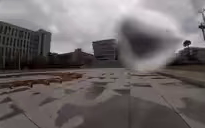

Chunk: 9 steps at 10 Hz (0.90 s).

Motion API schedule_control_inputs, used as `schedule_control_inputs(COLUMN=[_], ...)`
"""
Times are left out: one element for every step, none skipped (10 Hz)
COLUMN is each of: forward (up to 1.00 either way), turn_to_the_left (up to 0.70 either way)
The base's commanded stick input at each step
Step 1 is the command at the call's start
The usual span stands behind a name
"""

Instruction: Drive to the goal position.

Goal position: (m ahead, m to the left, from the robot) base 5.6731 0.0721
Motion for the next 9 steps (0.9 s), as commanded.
schedule_control_inputs(forward=[0.70, 0.70, 0.70, 0.70, 0.70, 0.70, 0.70, 0.70, 0.70], turn_to_the_left=[0.00, 0.01, 0.02, 0.01, 0.00, 0.01, 0.00, 0.01, 0.02])
